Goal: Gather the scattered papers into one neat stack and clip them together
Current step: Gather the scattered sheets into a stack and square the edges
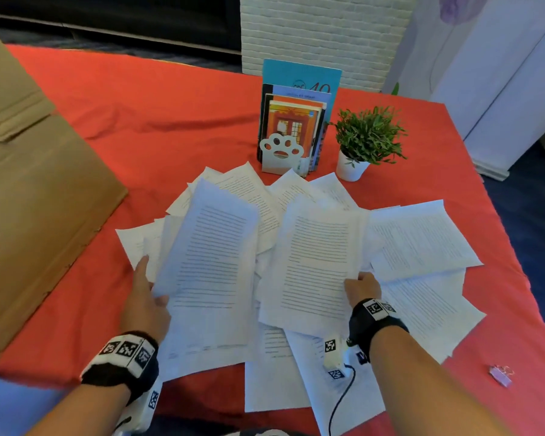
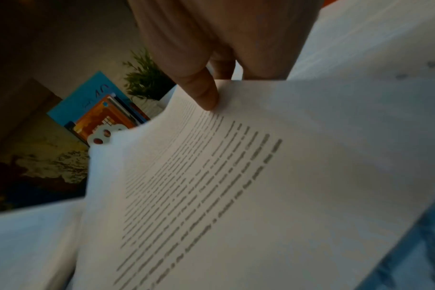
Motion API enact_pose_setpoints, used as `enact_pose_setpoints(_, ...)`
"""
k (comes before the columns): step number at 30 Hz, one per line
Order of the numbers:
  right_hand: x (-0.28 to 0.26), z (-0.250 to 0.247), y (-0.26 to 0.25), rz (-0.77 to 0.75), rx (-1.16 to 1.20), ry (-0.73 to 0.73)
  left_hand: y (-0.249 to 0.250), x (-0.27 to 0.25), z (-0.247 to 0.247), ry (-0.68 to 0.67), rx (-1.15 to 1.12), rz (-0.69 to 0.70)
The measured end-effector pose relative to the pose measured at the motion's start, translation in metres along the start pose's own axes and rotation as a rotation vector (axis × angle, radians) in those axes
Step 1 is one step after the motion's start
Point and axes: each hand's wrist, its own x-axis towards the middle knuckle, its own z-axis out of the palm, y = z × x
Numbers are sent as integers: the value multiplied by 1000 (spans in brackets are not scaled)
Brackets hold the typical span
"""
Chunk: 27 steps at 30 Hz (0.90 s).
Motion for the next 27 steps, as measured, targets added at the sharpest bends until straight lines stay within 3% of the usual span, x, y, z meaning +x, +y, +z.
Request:
enact_pose_setpoints(5,-1,-6,-3,-31,158,60,-1,17,-4,104,-33,-25)
enact_pose_setpoints(8,0,-25,2,-35,324,136,-4,36,11,81,-25,-66)
enact_pose_setpoints(10,1,-42,9,-49,306,129,4,45,26,53,-62,-100)
enact_pose_setpoints(18,-1,-80,46,-117,-225,-174,42,76,82,-143,-14,-310)
enact_pose_setpoints(22,-14,-66,62,-121,-260,-238,37,90,108,-201,17,-376)
enact_pose_setpoints(27,-28,-51,71,-132,-231,-372,49,96,128,-228,-45,-354)
